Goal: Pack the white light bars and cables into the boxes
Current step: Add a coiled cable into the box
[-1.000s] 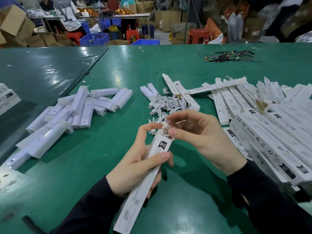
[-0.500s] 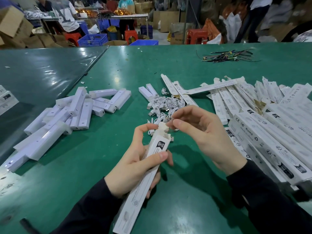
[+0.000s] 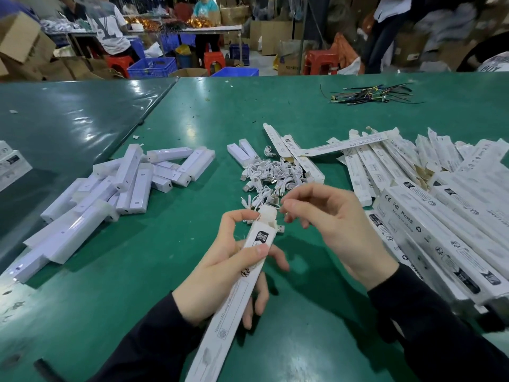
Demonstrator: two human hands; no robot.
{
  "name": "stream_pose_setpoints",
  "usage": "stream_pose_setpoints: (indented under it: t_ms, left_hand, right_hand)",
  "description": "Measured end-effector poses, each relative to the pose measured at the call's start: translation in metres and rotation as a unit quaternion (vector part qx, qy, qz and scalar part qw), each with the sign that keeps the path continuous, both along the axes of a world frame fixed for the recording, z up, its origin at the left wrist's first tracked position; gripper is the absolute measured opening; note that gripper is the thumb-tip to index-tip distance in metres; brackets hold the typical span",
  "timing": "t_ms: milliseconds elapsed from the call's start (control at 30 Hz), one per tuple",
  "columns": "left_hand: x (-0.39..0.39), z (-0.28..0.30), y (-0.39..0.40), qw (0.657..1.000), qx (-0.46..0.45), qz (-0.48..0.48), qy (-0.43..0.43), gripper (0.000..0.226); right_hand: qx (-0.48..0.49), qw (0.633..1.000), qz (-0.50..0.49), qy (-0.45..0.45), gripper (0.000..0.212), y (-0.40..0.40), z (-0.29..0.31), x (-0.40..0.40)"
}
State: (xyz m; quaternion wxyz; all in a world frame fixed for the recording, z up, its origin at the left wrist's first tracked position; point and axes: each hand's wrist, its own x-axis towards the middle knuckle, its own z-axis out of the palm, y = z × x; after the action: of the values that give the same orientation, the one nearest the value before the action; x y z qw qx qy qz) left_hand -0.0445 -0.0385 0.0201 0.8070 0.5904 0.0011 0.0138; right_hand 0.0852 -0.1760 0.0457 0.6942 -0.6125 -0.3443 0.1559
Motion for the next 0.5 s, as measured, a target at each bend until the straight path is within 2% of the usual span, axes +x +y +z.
stream_pose_setpoints:
  t_ms: [100, 167, 333, 500]
  left_hand:
    - [0.0, -0.003, 0.007, 0.999, 0.006, 0.035, 0.012, 0.018]
    - [0.0, -0.008, 0.012, 0.998, 0.019, 0.051, 0.012, 0.012]
    - [0.002, -0.012, 0.014, 0.998, 0.03, 0.058, 0.015, 0.019]
    - [0.002, -0.003, 0.006, 0.999, -0.019, 0.037, 0.018, 0.005]
  right_hand:
    - [-0.039, 0.997, 0.07, -0.01, 0.008, 0.0, -0.003, -0.007]
    - [-0.046, 0.994, 0.098, -0.014, 0.014, 0.001, -0.004, -0.01]
    - [-0.062, 0.996, 0.065, -0.023, 0.017, 0.004, -0.007, -0.012]
    - [-0.054, 0.996, 0.066, 0.022, 0.018, 0.004, -0.008, -0.011]
